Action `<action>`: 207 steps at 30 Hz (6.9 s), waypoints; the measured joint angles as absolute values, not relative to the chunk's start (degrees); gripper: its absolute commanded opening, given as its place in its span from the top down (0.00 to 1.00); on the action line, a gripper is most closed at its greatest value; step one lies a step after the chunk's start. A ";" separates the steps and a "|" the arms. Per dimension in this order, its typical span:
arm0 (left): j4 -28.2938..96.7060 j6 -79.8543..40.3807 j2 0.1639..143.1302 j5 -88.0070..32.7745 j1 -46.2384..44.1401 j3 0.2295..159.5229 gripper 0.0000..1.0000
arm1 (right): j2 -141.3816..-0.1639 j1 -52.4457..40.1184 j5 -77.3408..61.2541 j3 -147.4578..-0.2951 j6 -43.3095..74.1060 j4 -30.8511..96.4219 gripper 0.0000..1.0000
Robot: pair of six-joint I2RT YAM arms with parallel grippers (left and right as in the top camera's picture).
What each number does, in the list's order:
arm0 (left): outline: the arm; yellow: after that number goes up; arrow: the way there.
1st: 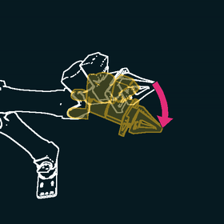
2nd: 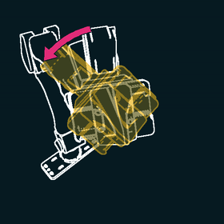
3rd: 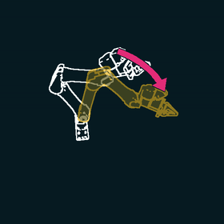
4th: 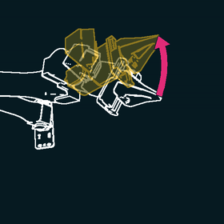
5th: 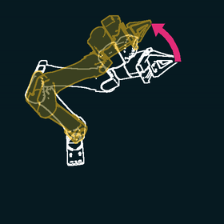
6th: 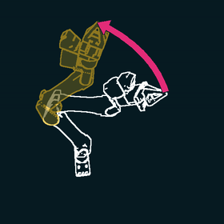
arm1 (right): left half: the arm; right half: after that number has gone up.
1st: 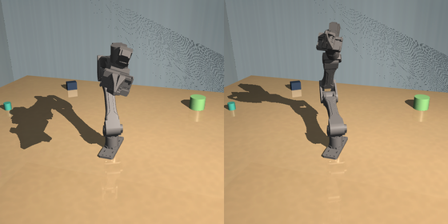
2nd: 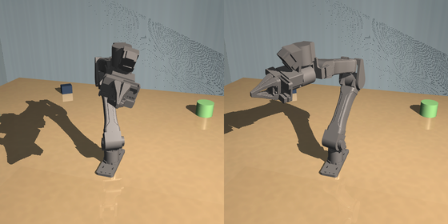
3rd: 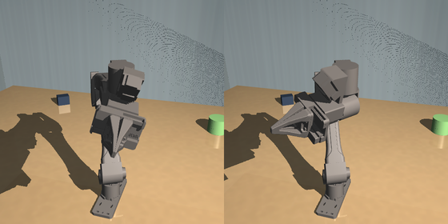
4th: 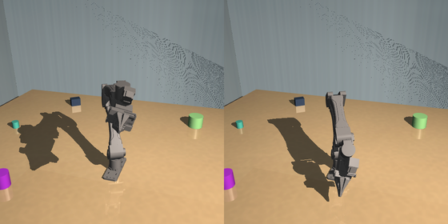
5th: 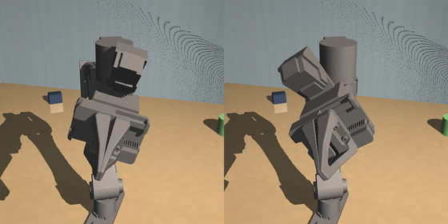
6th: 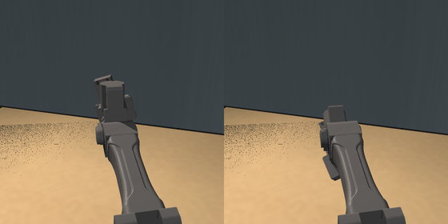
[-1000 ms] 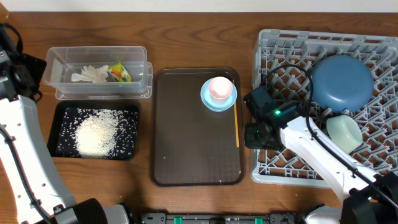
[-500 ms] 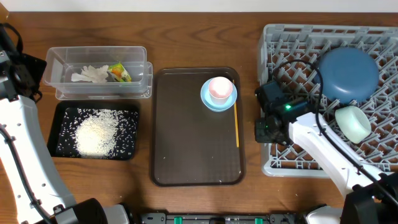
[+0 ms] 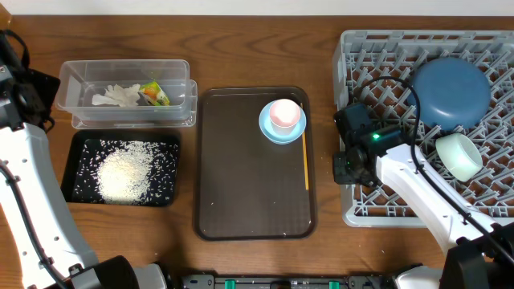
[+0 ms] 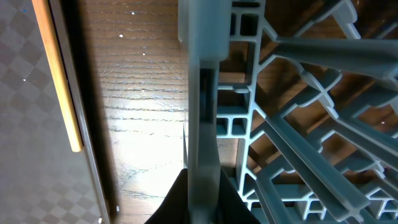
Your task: Sort waste into correct bins and load items into the dishwasher rack
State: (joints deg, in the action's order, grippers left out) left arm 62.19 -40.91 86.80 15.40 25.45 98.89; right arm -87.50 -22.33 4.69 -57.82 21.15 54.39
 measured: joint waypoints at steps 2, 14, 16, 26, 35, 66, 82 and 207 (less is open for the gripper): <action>62.22 -40.91 86.80 15.40 25.45 98.89 0.05 | -87.50 -22.33 4.71 -57.93 19.77 54.65 0.80; 62.22 -40.91 86.80 15.40 25.45 98.89 0.05 | -85.43 -22.33 2.70 -73.71 18.31 66.39 0.31; 62.22 -40.91 86.80 15.40 25.45 98.89 0.05 | -84.20 -22.31 -1.74 -77.36 18.02 65.04 0.16; 62.22 -40.91 86.80 15.40 25.45 98.89 0.05 | -82.81 -26.11 -19.14 -80.09 18.09 44.93 0.01; 62.22 -40.91 86.80 15.40 25.45 98.89 0.05 | -94.72 -29.50 -12.01 -83.88 19.88 44.07 0.02; 62.19 -40.91 86.80 15.40 25.45 98.89 0.05 | -122.56 -37.32 7.33 -107.11 20.12 55.61 0.66; 62.22 -40.91 86.80 15.40 25.45 98.89 0.05 | -122.72 -38.24 7.62 -105.95 22.22 54.13 0.65; 62.22 -40.91 86.80 15.40 25.45 98.89 0.05 | -95.83 32.32 -78.74 -60.71 -29.76 75.92 0.99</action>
